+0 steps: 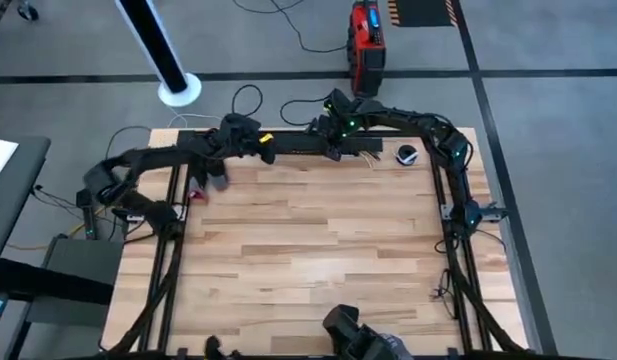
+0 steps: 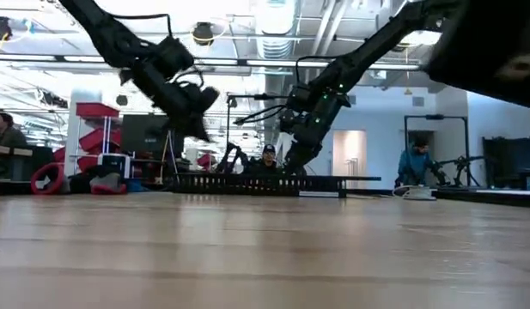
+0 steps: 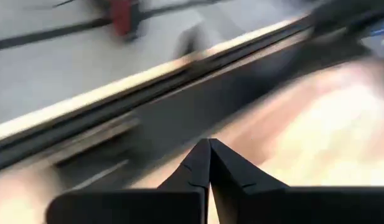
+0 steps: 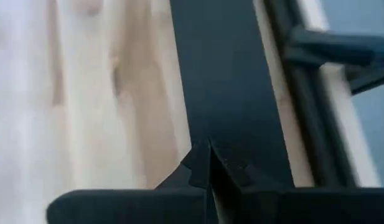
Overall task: Ziptie cables
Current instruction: Close the black cable duct
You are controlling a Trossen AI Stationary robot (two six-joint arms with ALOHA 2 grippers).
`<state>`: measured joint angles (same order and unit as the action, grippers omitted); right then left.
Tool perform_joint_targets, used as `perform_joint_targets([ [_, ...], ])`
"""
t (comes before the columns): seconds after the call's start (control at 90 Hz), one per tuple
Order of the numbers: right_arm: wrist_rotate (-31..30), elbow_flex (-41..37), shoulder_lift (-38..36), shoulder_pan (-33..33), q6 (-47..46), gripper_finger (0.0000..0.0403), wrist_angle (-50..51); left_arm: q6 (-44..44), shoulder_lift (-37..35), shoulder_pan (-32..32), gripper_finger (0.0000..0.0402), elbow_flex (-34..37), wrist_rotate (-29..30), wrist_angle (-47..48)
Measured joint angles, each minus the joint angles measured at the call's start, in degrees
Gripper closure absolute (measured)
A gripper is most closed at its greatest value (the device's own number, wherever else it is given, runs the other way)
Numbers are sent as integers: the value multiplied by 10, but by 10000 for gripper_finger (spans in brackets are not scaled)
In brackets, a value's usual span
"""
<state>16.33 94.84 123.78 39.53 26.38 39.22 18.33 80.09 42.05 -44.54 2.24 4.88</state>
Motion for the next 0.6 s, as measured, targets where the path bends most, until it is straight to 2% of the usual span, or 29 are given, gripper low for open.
perform_joint_targets([
  [0.067,0,-2,0,-3,6,403,13,-1,-17,2,401,0,36,60],
  [0.133,0,-2,-1,-6,7,403,21,4,-21,7,401,2,47,106],
  [0.244,9,-2,-1,-8,-3,403,39,18,-16,12,401,28,55,128],
  [0.367,7,-3,-1,-16,-1,403,47,27,-4,11,401,56,22,97],
  [0.456,5,-3,-1,-20,0,403,44,24,6,-1,401,69,-23,15],
  [0.6,5,-4,-1,-22,0,403,36,25,47,-11,401,72,-35,-61],
])
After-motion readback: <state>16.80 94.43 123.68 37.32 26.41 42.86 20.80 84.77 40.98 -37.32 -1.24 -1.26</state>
